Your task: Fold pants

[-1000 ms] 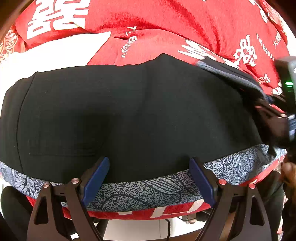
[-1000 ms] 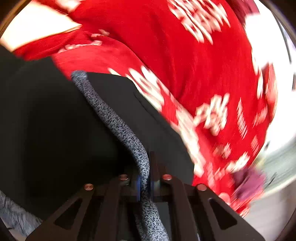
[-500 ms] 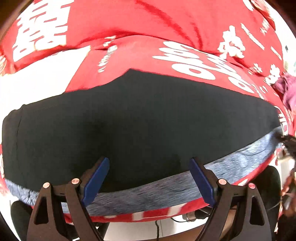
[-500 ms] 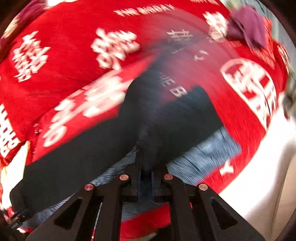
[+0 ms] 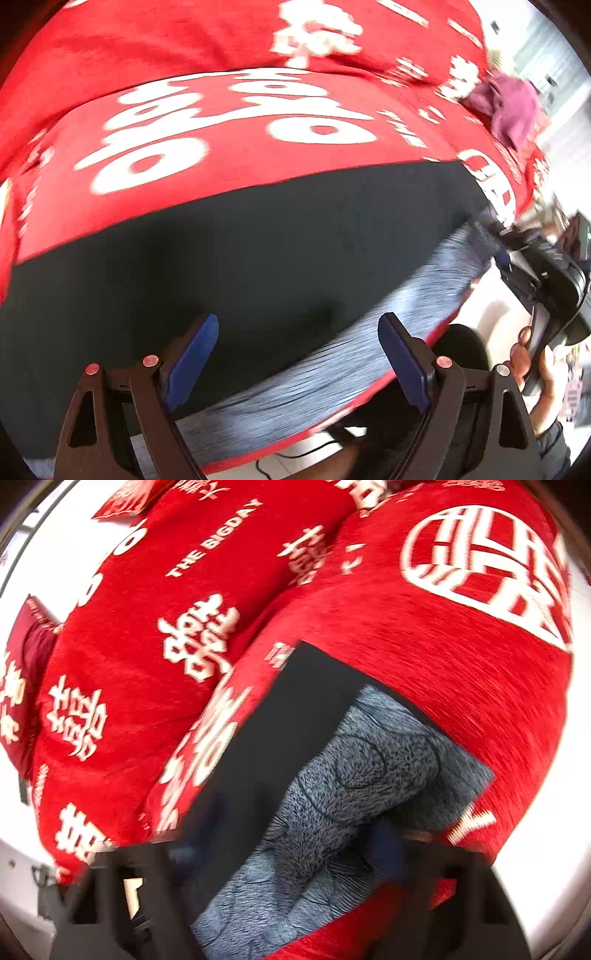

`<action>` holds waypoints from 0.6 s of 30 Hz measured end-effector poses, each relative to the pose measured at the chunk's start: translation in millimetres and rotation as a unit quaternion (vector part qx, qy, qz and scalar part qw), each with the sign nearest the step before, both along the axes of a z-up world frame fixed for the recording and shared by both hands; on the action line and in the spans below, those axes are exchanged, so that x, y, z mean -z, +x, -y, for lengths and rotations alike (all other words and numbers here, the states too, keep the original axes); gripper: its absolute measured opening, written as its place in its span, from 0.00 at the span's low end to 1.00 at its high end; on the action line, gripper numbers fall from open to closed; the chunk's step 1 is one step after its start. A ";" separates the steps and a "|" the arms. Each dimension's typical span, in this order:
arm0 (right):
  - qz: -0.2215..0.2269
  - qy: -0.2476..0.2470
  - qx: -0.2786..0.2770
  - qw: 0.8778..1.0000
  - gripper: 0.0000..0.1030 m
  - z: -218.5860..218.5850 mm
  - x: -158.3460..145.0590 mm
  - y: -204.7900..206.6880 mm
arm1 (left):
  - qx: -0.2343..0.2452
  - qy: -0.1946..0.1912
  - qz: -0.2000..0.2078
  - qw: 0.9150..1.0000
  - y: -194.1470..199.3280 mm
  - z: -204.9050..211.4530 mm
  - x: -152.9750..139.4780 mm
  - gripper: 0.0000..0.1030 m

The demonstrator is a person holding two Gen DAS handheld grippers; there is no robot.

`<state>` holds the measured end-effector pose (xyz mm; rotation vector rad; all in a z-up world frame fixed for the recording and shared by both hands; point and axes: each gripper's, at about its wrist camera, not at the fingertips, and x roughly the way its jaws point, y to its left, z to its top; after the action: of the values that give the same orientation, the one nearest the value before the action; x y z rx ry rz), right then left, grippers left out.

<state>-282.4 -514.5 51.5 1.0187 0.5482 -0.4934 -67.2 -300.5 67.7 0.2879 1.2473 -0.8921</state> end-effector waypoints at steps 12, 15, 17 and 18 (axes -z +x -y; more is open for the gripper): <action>-0.064 0.007 0.018 0.998 0.08 4.0 12.3 -46.1 | 0.077 0.031 0.010 0.997 -50.6 96.7 19.5 0.86; -0.050 -0.007 0.029 0.998 0.08 2.7 5.3 -52.6 | 0.094 0.014 0.002 0.996 -58.8 99.7 5.4 0.86; -0.049 -0.034 0.035 0.998 0.08 -1.6 -7.3 -57.0 | 0.100 -0.004 0.015 0.995 -65.0 107.3 -7.1 0.86; -0.052 -0.034 0.043 0.997 0.08 -1.6 -8.3 -59.4 | 0.099 -0.001 0.025 0.995 -66.1 112.6 -7.0 0.86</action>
<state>-341.8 -512.9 59.9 0.9586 0.5782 -0.6399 -133.3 -413.1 74.7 0.4360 1.1857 -1.0495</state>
